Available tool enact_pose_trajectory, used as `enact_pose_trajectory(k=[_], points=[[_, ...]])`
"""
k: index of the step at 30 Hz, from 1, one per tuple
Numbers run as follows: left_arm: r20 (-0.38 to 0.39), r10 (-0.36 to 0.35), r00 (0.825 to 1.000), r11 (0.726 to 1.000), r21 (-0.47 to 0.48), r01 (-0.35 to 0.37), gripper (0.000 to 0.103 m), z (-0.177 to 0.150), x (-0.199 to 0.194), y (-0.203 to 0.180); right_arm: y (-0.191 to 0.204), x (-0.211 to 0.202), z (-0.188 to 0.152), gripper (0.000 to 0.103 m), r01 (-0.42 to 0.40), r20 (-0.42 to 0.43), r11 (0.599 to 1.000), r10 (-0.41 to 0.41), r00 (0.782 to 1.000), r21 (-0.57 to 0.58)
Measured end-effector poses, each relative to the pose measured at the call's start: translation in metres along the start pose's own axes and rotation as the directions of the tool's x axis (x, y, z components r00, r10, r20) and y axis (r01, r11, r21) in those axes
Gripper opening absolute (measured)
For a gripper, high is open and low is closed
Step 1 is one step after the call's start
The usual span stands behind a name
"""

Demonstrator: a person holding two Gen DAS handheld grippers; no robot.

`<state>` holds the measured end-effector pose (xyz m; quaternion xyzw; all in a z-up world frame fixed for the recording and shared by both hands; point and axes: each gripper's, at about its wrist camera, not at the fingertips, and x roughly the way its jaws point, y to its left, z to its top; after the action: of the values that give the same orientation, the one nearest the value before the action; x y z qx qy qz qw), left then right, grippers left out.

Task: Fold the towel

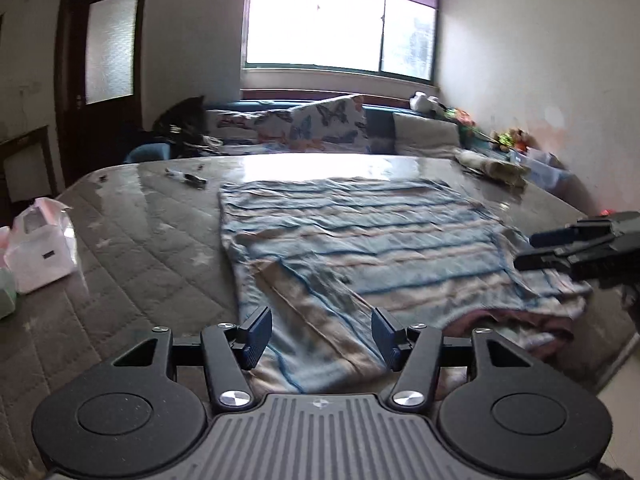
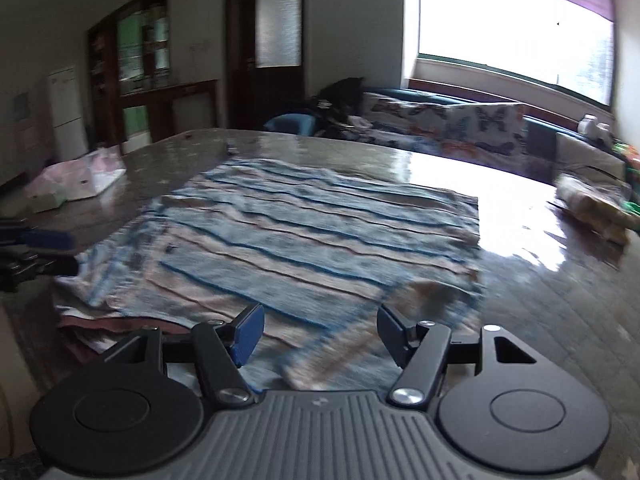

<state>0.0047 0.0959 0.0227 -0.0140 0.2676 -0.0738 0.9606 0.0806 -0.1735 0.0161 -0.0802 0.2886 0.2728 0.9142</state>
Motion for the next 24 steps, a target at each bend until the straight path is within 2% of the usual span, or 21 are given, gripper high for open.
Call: enact_pose_trajectory(k=[4, 6, 10, 13, 15, 18, 22, 24], points=[[-0.028, 0.034, 0.999, 0.998, -0.049, -0.035, 0.054, -0.003, 0.006, 0.013, 0.031, 0.012, 0.015, 0.051, -0.164, -0.03, 0.984, 0.162, 0.986, -0.069], [-0.039, 0.044, 0.998, 0.997, -0.058, -0.047, 0.051, -0.006, 0.007, 0.018, 0.045, 0.018, 0.018, 0.042, -0.22, -0.047, 0.969, 0.216, 0.975, -0.109], [-0.045, 0.053, 0.998, 0.996, -0.065, -0.056, 0.048, -0.011, 0.005, 0.023, 0.079, 0.034, 0.023, 0.027, -0.359, -0.122, 0.917, 0.342, 0.932, -0.175], [-0.044, 0.051, 0.998, 0.996, -0.066, -0.053, 0.048, -0.013, 0.003, 0.024, 0.096, 0.044, 0.023, 0.023, -0.401, -0.158, 0.893, 0.374, 0.914, -0.204], [-0.045, 0.051, 0.998, 0.996, -0.064, -0.054, 0.048, -0.014, 0.002, 0.025, 0.103, 0.05, 0.022, 0.018, -0.414, -0.173, 0.887, 0.384, 0.907, -0.205], [-0.048, 0.052, 0.997, 0.996, -0.064, -0.056, 0.048, -0.015, 0.002, 0.026, 0.106, 0.055, 0.019, 0.016, -0.42, -0.191, 0.886, 0.386, 0.903, -0.196], [-0.053, 0.056, 0.997, 0.996, -0.065, -0.06, 0.048, -0.015, 0.006, 0.027, 0.106, 0.054, 0.015, 0.013, -0.407, -0.186, 0.891, 0.373, 0.909, -0.201], [-0.057, 0.06, 0.997, 0.996, -0.061, -0.064, 0.048, -0.016, 0.007, 0.027, 0.105, 0.054, 0.015, 0.005, -0.401, -0.172, 0.895, 0.371, 0.912, -0.196]])
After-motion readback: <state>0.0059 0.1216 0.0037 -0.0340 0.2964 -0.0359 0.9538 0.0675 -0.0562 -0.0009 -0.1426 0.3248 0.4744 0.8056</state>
